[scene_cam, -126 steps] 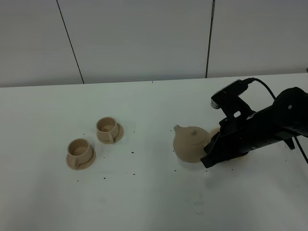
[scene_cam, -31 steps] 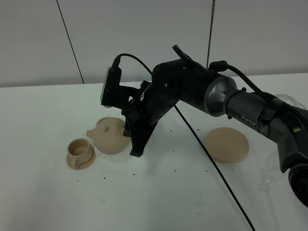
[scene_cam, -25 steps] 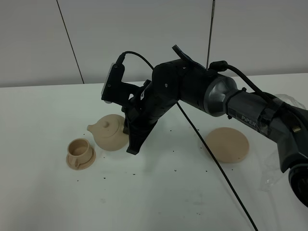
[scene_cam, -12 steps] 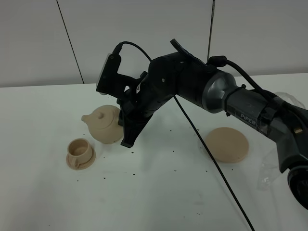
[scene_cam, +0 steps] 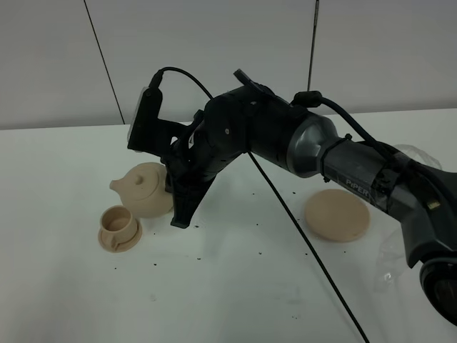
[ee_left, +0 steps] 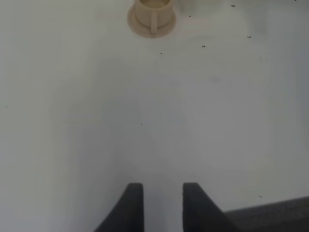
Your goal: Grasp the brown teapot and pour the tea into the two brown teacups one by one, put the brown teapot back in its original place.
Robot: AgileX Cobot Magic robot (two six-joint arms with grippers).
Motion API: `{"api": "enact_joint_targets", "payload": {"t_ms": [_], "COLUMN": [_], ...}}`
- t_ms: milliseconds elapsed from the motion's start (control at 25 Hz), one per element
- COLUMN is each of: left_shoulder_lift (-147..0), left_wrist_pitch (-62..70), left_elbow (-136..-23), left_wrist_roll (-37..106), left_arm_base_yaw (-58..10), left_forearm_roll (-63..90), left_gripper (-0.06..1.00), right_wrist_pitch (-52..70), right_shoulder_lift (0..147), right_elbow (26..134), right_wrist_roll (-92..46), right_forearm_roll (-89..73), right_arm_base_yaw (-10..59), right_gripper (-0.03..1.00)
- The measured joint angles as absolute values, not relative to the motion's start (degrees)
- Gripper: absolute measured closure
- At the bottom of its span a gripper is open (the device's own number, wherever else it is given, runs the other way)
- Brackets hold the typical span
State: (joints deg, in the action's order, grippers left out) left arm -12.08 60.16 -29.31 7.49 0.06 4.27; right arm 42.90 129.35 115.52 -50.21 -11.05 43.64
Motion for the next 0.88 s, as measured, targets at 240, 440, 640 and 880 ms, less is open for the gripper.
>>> {"api": "enact_joint_targets", "payload": {"t_ms": [240, 440, 640, 880], "left_shoulder_lift": [-12.08, -12.08, -12.08, -12.08], "left_wrist_pitch": [60.16, 60.16, 60.16, 60.16], "left_elbow": [-29.31, -29.31, -29.31, -29.31], "left_wrist_roll": [7.49, 7.49, 7.49, 7.49], "left_arm_base_yaw": [0.06, 0.06, 0.06, 0.06], "left_forearm_roll": [4.27, 4.27, 4.27, 4.27], "left_gripper": [0.68, 0.68, 0.68, 0.68], "right_wrist_pitch": [41.7, 40.96, 40.35, 38.86], "right_shoulder_lift": [130.38, 130.44, 130.49, 130.84], "right_elbow": [115.52, 115.52, 115.52, 115.52], "right_wrist_roll": [-49.84, -49.19, -48.88, -48.75], "right_forearm_roll": [-10.01, -9.0, -8.78, -8.34], "right_arm_base_yaw": [44.19, 44.37, 44.37, 44.37], "right_gripper": [0.87, 0.87, 0.87, 0.87]}}
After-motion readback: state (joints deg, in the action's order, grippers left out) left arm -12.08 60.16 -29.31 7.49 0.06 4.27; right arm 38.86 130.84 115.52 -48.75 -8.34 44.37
